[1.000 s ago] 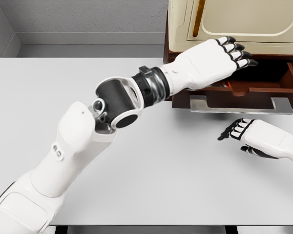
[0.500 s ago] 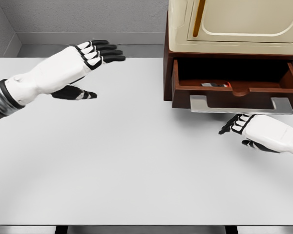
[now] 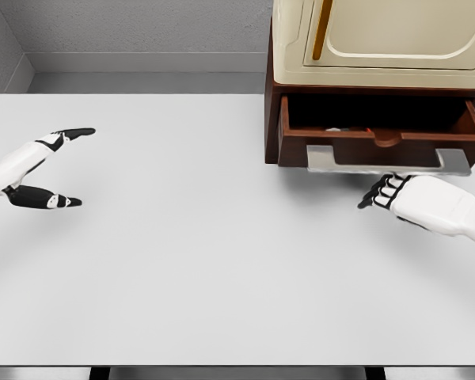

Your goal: Put the switch into the drawer with left arm, and close the drawer with right arm

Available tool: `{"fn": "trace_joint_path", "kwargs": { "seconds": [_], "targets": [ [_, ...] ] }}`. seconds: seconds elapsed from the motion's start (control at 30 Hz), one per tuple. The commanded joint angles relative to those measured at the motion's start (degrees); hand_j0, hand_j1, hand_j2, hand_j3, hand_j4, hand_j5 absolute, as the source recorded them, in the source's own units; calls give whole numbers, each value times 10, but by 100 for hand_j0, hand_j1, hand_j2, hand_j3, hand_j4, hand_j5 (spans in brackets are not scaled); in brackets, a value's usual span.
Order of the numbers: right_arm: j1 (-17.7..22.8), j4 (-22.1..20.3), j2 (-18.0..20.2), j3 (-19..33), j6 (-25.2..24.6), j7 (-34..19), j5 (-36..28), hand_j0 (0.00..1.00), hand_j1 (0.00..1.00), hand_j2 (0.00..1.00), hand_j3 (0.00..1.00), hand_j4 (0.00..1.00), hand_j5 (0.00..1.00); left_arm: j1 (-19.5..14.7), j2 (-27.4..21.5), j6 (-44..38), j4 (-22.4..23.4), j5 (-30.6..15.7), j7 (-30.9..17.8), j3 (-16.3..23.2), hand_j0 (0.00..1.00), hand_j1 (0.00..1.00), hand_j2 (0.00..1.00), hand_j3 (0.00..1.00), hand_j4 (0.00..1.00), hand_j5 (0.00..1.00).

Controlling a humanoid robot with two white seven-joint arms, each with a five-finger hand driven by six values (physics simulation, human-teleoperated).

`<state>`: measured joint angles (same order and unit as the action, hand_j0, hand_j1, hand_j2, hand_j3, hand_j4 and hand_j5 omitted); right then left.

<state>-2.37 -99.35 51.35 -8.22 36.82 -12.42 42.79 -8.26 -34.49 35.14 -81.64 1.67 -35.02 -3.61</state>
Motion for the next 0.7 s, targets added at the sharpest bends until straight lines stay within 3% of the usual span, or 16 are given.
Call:
{"fn": "trace_joint_path", "kwargs": {
  "seconds": [0.0, 0.07, 0.27, 0.43, 0.67],
  "targets": [
    [-3, -4, -8, -6, -18, 0, -132, 76, 76, 76, 76, 76, 76, 0, 6, -1, 3, -6, 0, -3, 100, 100, 100, 100, 100, 100],
    [-20, 7, -8, -33, -18, 0, -132, 75, 75, 75, 75, 75, 75, 1, 7, -1, 4, -6, 0, -3, 100, 100, 100, 100, 100, 100],
    [-18, 8, 11, -37, -18, -1, -130, 67, 67, 67, 67, 67, 67, 1, 14, -1, 3, -5, 0, -3, 100, 100, 100, 100, 100, 100],
    [-18, 9, 41, -45, -18, 0, -130, 56, 56, 56, 56, 56, 56, 1, 19, -1, 4, -5, 0, -3, 100, 100, 100, 100, 100, 100],
    [-15, 7, 89, -62, -18, 2, -133, 52, 52, 52, 52, 52, 52, 1, 19, -1, 4, -5, 0, -3, 100, 100, 100, 100, 100, 100]
  ]
}}
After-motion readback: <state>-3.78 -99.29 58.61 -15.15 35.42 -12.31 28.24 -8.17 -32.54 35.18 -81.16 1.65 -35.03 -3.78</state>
